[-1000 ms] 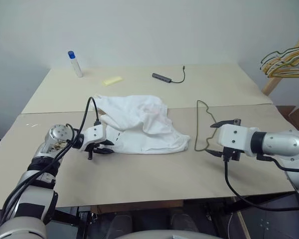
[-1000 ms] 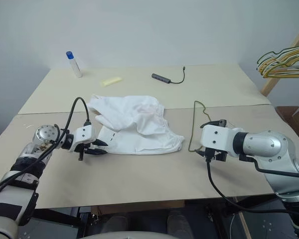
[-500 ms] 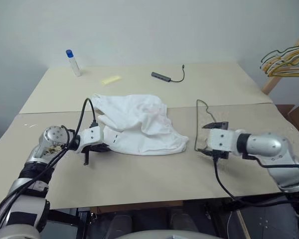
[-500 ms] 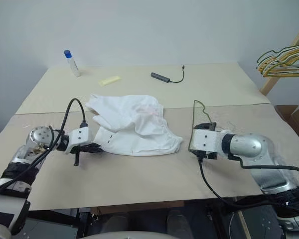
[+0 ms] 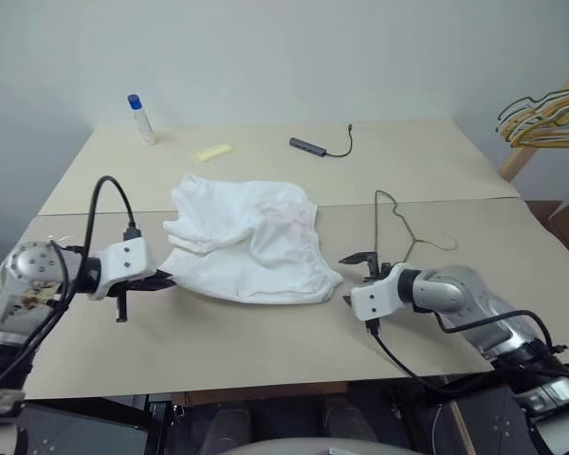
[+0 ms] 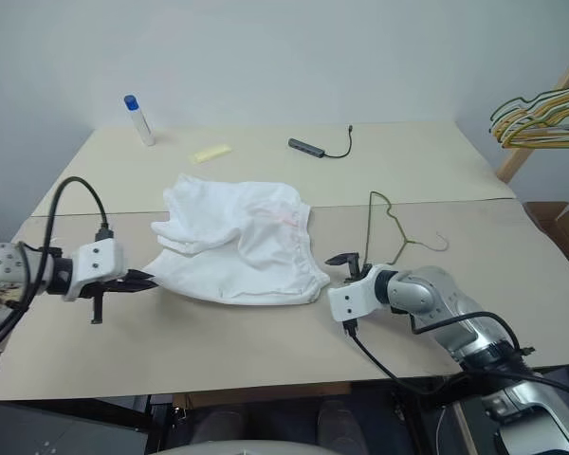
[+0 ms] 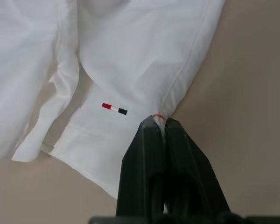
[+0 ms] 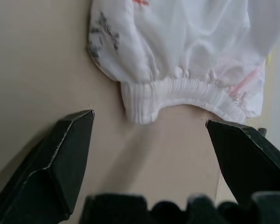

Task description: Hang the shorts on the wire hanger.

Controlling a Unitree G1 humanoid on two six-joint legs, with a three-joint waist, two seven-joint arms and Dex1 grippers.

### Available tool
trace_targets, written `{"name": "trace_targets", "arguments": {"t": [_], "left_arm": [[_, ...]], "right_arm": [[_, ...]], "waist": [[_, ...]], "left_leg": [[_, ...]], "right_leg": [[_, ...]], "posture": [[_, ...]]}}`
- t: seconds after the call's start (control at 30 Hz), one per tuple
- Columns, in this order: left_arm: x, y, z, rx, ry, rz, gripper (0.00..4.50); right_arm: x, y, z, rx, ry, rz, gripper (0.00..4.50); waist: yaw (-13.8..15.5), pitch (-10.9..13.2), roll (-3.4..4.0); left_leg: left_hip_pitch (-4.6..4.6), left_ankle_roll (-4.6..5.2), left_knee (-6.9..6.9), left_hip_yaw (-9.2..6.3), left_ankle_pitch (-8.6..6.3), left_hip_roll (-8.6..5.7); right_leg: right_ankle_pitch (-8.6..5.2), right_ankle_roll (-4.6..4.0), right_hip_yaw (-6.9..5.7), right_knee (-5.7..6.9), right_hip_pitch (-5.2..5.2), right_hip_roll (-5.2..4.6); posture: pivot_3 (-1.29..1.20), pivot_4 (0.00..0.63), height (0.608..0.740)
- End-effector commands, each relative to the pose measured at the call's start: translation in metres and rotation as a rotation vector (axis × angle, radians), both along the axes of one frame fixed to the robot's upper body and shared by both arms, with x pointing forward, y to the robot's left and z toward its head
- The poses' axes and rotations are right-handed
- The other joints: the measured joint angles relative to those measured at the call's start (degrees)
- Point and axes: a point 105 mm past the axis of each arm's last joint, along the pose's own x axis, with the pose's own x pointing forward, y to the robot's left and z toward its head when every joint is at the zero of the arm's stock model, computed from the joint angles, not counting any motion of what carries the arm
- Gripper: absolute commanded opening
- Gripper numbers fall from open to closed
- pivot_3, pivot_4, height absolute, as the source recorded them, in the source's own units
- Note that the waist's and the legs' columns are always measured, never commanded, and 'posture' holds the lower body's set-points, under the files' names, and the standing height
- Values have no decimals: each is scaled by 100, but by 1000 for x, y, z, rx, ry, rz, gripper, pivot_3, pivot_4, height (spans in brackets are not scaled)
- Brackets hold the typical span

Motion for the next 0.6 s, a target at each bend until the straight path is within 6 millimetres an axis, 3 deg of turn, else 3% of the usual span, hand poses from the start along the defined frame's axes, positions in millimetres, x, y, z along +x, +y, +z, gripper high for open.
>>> {"name": "trace_targets", "arguments": {"t": [0.03,0.13,0.23,0.6], "left_arm": [[-1,-3,19,-15,-65,4,34],[-4,-6,21,-26,-73,13,34],[-7,-8,22,-32,-78,20,0],[-19,-1,23,-28,-64,52,0]], "right_arm": [[-1,14,6,54,23,55,4500],[-1,18,0,29,41,95,4500],[-2,24,-5,31,106,118,3903],[6,23,-16,2,127,107,266]], "waist": [[10,1,-2],[27,1,-3],[40,1,-9],[150,2,-10]], "left_leg": [[2,0,0,0,0,0],[6,0,0,-2,0,0],[14,0,-4,-2,0,1],[32,0,-9,1,0,0]], "right_leg": [[0,-1,0,0,2,0],[1,-1,0,2,5,0],[1,-2,0,2,11,1],[0,-9,5,15,15,1]], "posture": [[94,0,740],[119,0,740],[135,0,740],[166,0,740]]}}
